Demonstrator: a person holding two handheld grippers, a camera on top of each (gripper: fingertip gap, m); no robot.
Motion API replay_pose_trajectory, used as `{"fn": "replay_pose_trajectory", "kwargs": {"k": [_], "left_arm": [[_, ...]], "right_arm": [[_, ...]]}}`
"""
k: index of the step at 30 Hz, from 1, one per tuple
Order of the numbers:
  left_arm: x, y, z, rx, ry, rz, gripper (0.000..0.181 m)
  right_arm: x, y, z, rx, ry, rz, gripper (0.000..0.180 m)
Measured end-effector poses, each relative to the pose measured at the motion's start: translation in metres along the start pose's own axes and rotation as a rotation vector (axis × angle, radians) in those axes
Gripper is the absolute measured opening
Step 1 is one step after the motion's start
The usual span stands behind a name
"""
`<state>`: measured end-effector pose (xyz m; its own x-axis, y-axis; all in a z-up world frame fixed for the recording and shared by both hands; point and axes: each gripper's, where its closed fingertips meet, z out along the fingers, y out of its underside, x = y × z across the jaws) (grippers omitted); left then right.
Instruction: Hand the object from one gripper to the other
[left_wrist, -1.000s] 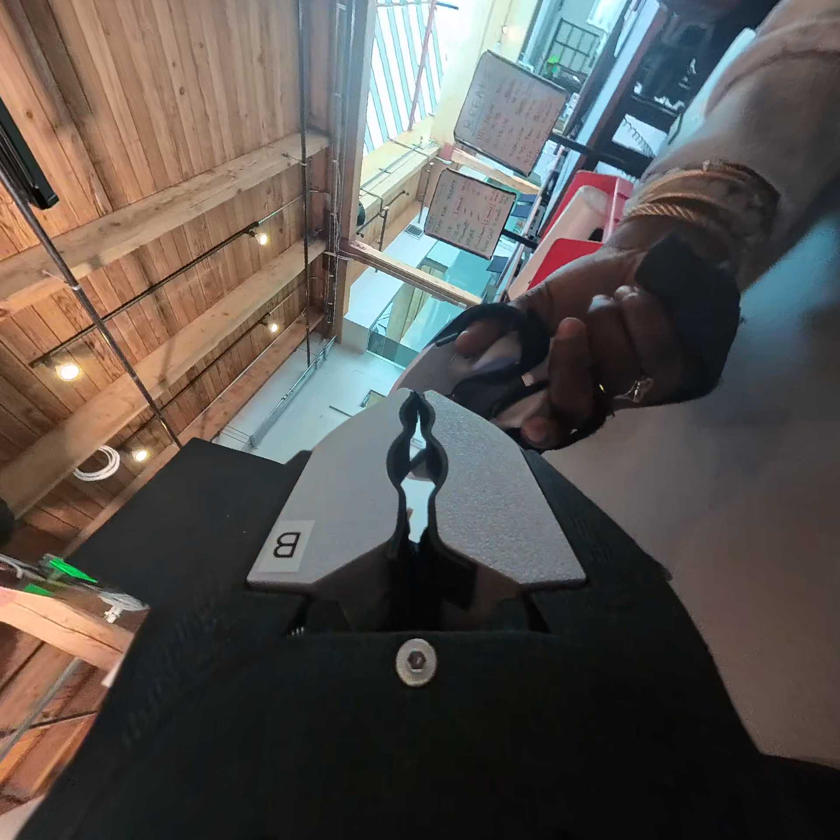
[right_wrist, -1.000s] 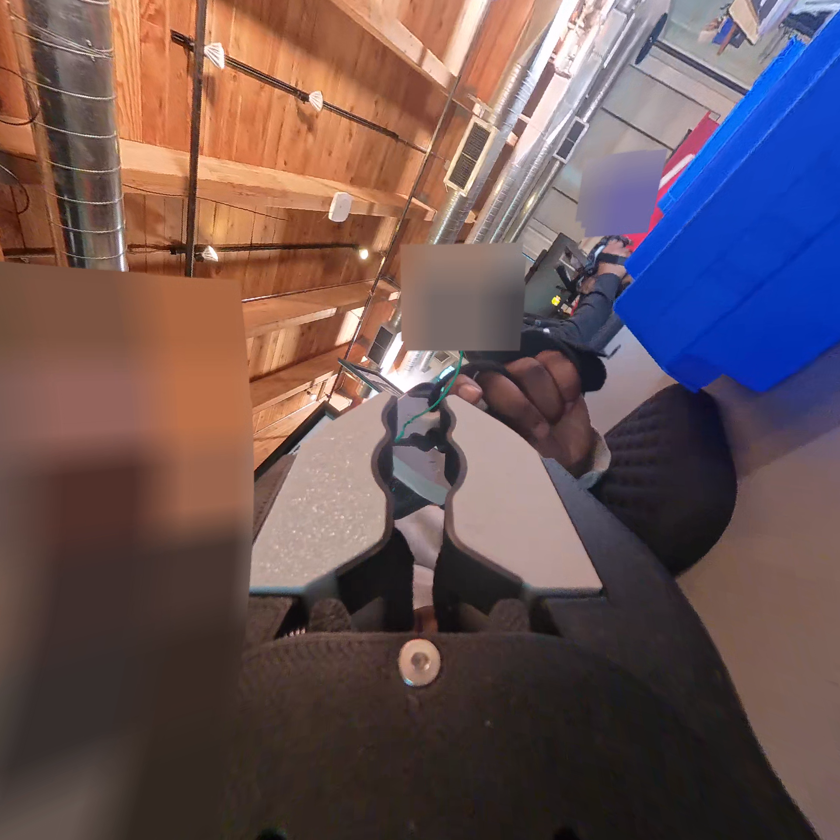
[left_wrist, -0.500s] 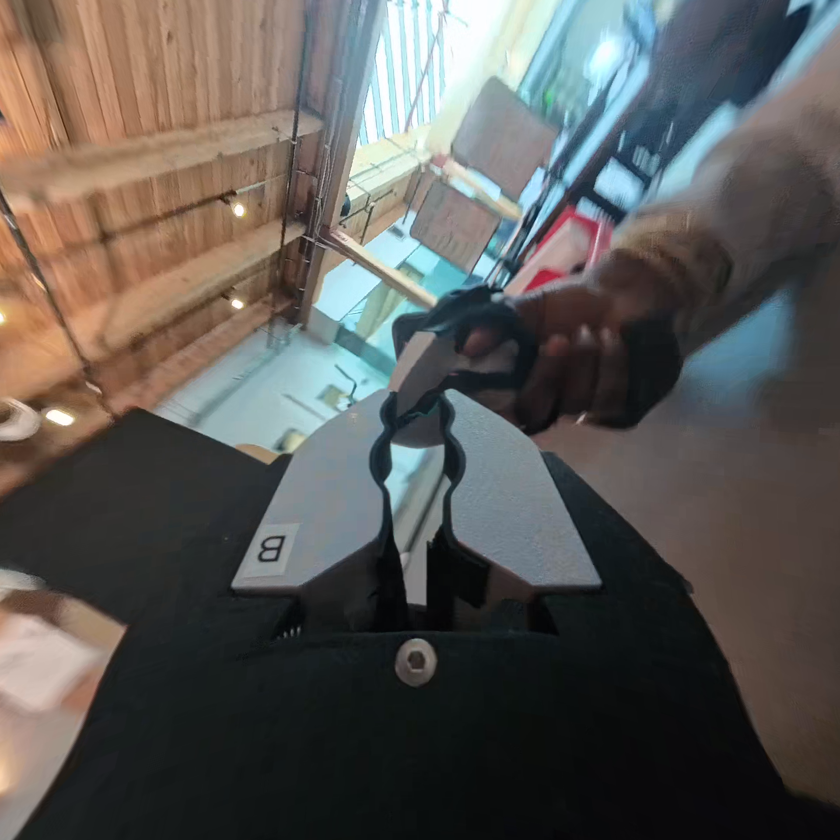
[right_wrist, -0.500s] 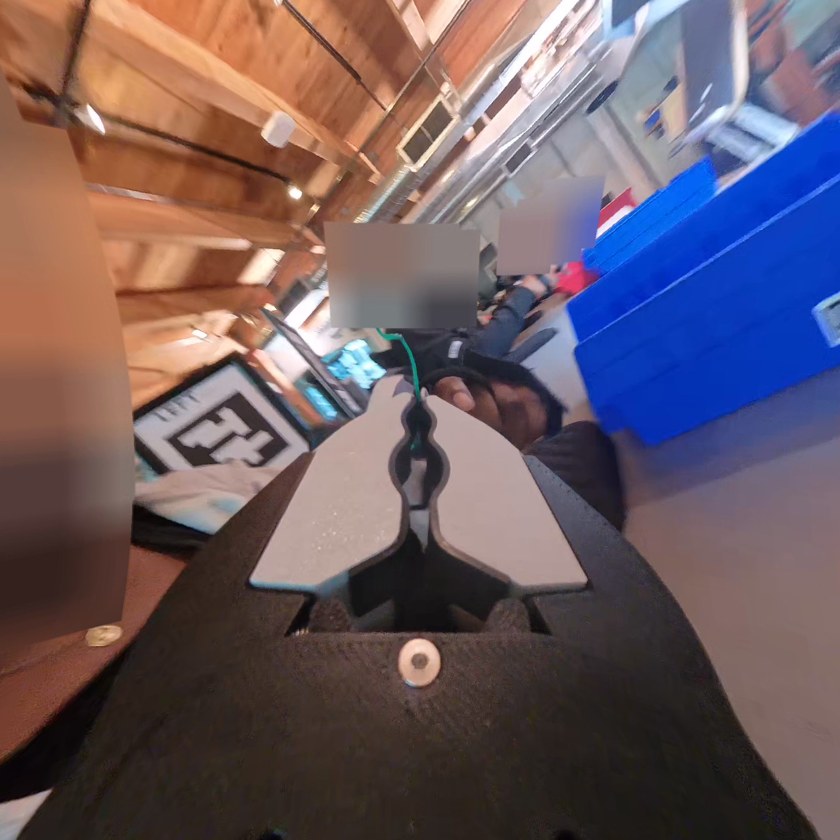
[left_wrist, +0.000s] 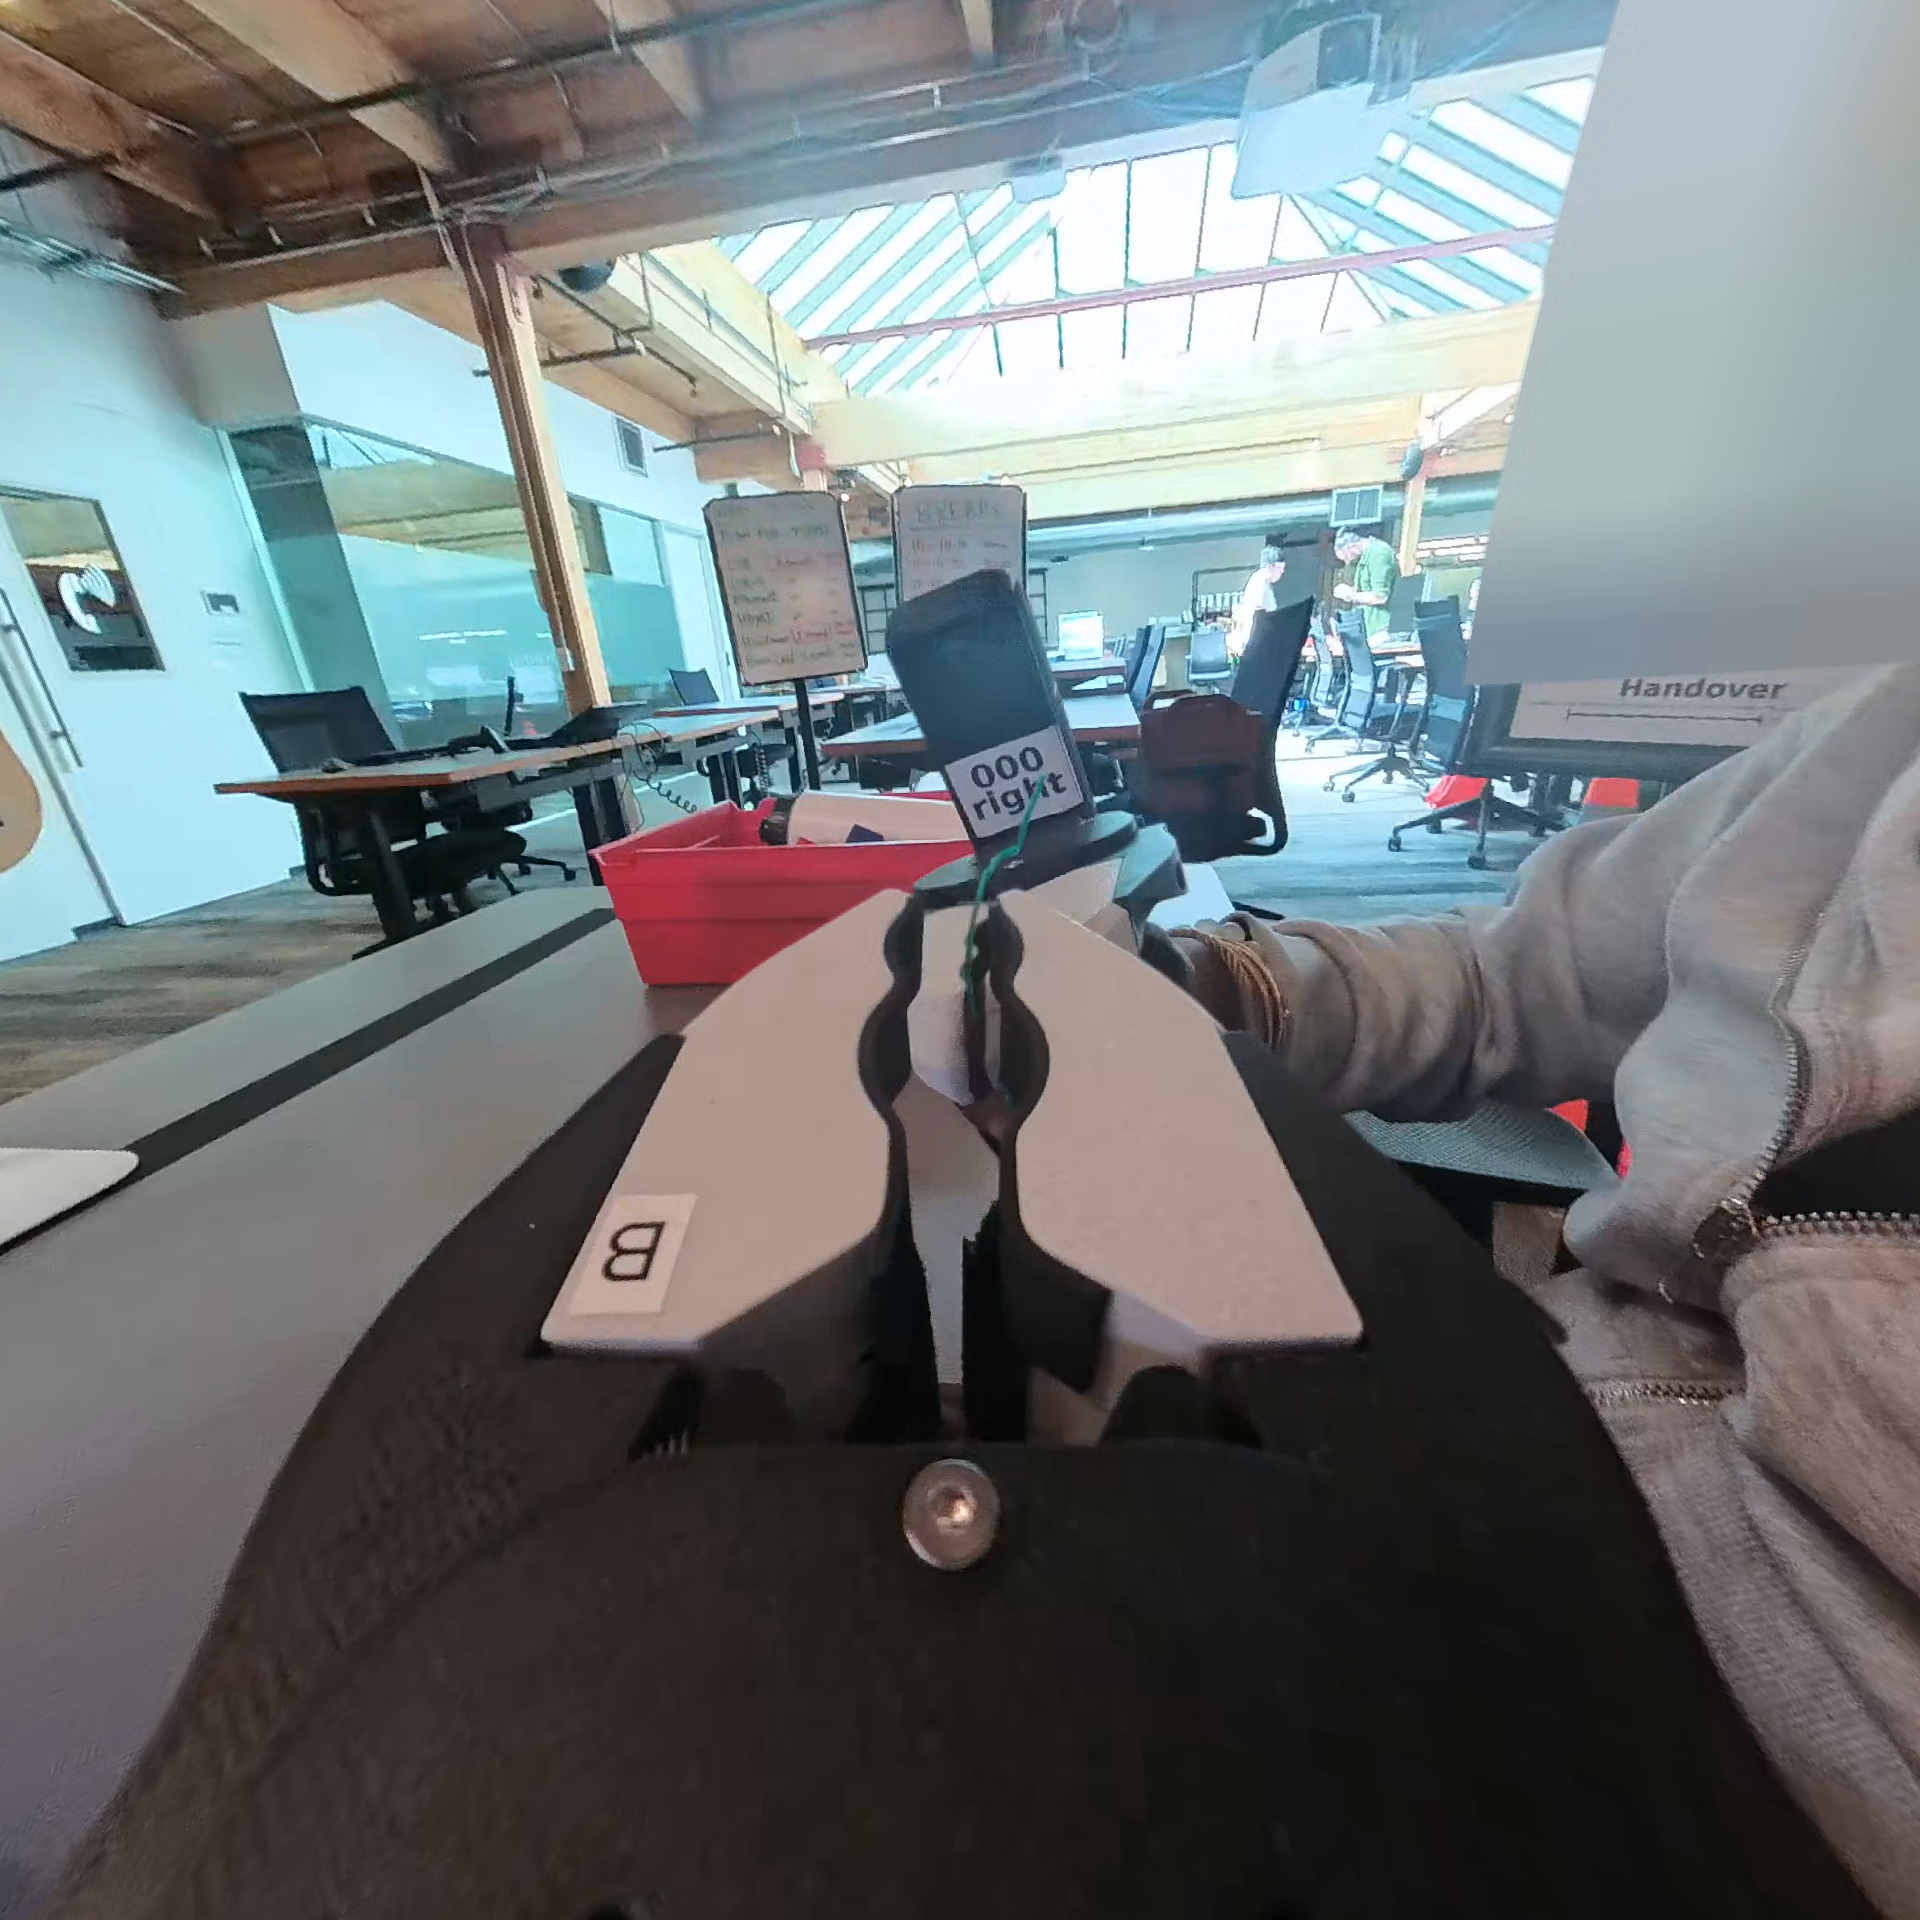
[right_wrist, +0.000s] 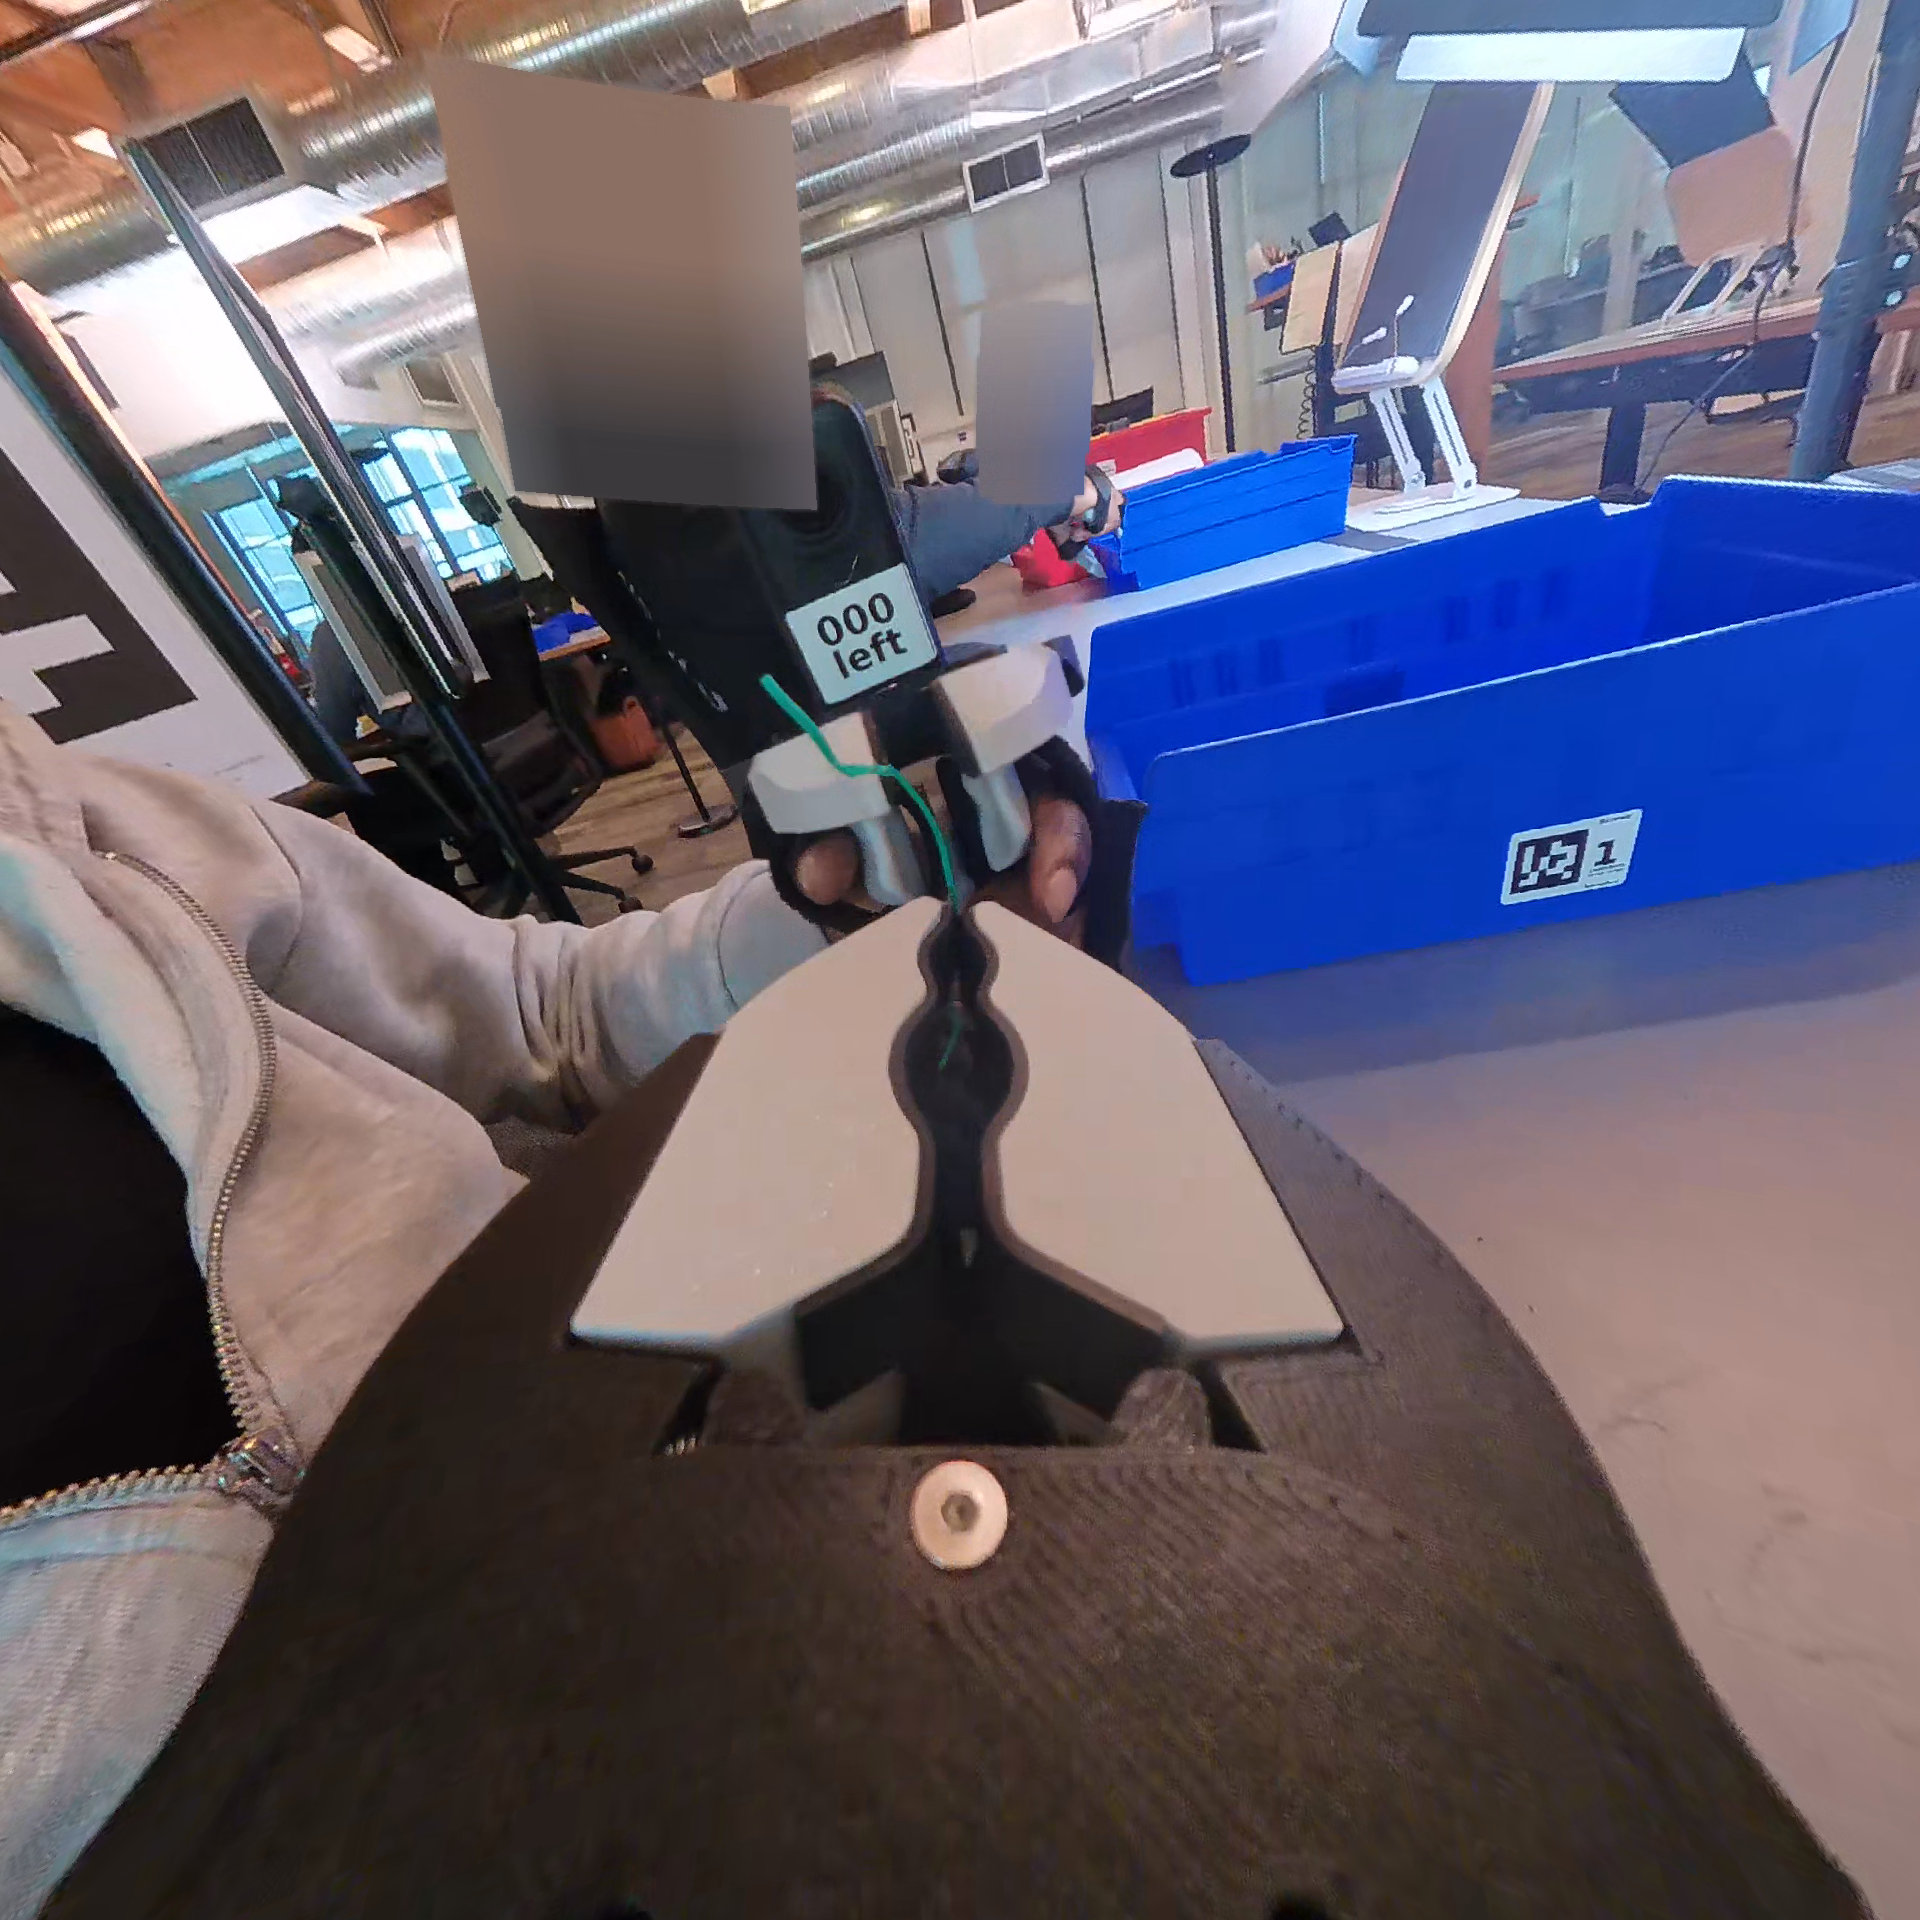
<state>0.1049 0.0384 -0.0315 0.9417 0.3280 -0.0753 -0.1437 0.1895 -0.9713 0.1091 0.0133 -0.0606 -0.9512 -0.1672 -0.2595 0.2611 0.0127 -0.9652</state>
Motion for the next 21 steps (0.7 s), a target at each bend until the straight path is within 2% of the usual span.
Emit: {"fn": "replay_pose_trajectory", "kwargs": {"k": [2,4,7,9,12,14,17,21], "left_arm": [[0.002,0.005,0.002,-0.029,0.016,-0.017,0.011],[0.004,0.008,0.002,-0.049,0.030,-0.015,0.001],[-0.004,0.007,0.001,-0.048,-0.010,-0.040,0.000],[-0.007,0.006,-0.001,-0.034,-0.011,-0.088,0.000],[-0.006,0.009,0.000,-0.042,0.019,-0.145,0.000],[-0.004,0.013,0.002,-0.062,0.022,-0.143,0.000],[-0.002,0.017,0.004,-0.081,0.032,-0.147,0.000],[-0.001,0.016,0.004,-0.070,0.038,-0.122,0.006]], "right_arm": [[-0.001,0.002,0.001,-0.012,0.001,-0.019,0.001],[-0.001,0.002,0.001,-0.016,0.008,-0.036,0.001],[0.001,0.000,-0.001,-0.004,0.035,-0.073,0.004],[0.002,-0.008,-0.004,0.044,0.058,-0.108,0.014],[0.003,-0.020,-0.009,0.115,0.085,-0.139,0.016],[0.002,-0.025,-0.011,0.152,0.080,-0.143,0.016],[0.001,-0.027,-0.013,0.173,0.084,-0.163,0.003],[0.001,-0.025,-0.012,0.139,0.109,-0.220,0.001]]}}
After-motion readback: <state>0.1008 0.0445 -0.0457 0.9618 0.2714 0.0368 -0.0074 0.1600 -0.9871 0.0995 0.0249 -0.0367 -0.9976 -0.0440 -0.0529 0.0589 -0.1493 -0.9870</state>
